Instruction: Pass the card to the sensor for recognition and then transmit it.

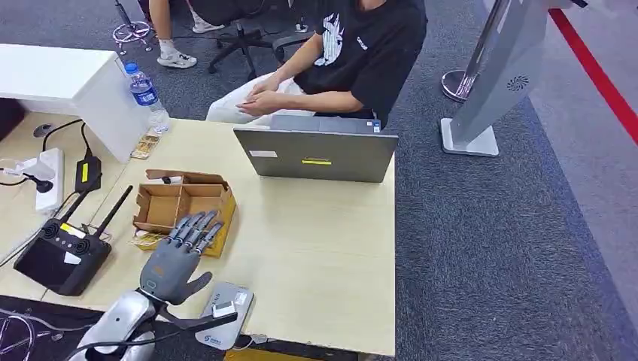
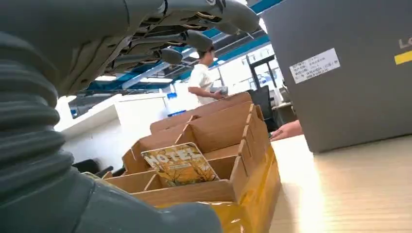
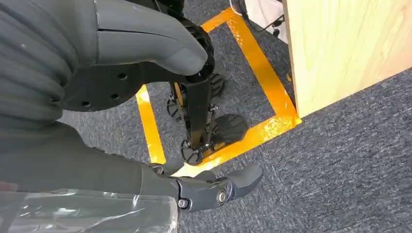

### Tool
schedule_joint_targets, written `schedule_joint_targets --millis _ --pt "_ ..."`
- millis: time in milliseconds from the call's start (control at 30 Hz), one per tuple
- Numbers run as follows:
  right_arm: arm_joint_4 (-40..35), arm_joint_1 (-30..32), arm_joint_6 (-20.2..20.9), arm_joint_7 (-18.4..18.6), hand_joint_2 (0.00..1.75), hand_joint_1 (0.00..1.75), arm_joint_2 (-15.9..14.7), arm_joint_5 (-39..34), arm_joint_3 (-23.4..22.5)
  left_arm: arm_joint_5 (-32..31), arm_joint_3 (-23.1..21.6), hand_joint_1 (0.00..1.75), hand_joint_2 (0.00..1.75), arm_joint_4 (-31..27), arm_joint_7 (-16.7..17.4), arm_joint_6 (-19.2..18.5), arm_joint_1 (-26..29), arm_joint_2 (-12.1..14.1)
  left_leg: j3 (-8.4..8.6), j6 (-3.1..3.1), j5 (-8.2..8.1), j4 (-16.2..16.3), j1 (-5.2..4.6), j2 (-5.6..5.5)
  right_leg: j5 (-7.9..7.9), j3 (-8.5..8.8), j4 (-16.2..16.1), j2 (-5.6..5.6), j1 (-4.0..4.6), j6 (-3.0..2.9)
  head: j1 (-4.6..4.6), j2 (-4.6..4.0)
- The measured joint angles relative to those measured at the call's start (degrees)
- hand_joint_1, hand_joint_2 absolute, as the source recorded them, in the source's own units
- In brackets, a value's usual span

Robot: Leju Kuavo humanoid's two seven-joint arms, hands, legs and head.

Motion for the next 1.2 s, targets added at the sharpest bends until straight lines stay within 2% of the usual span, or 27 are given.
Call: schedule_joint_targets --millis 400,1000,1033,1067,1200 --pt "0.0 0.02 0.17 0.0 1.75 0.0 0.0 0.15 -0.35 0.24 0.63 0.0 1.75 2.1 0.9 -0.66 -0.94 1.73 0.01 0.0 0.0 0.0 0.0 0.0 0.0 0.0 0.0 0.0 0.0 0.0 0.02 0.0" --pt "0.0 -0.01 0.09 0.13 1.75 0.0 0.0 0.94 -0.42 0.42 3.43 0.0 1.75 5.81 1.44 -0.37 -2.64 1.73 0.01 0.0 0.0 0.0 0.0 0.0 0.0 0.0 0.0 0.0 0.0 0.0 0.02 0.0" --pt "0.0 -0.01 0.09 0.15 1.75 0.0 0.0 0.94 -0.42 0.42 3.5 0.44 1.75 5.81 1.44 -0.35 -2.67 1.73 0.0 0.0 0.0 0.0 0.0 0.0 0.0 0.0 0.0 -0.01 0.0 0.0 0.02 0.0" --pt "0.0 -0.01 0.07 0.15 1.75 0.0 0.0 0.98 -0.42 0.42 3.54 1.75 1.75 5.83 1.44 -0.33 -2.69 1.73 0.0 0.0 0.0 0.0 0.0 0.0 0.0 0.0 0.0 -0.01 0.0 0.0 0.02 0.0" --pt "0.0 -0.01 0.07 0.22 1.75 0.0 0.0 1.01 -0.42 0.42 3.85 1.75 1.75 5.99 1.44 -0.18 -2.74 1.75 0.01 0.0 0.0 0.0 0.0 0.0 0.0 0.0 0.0 0.0 0.0 0.0 0.02 0.0"
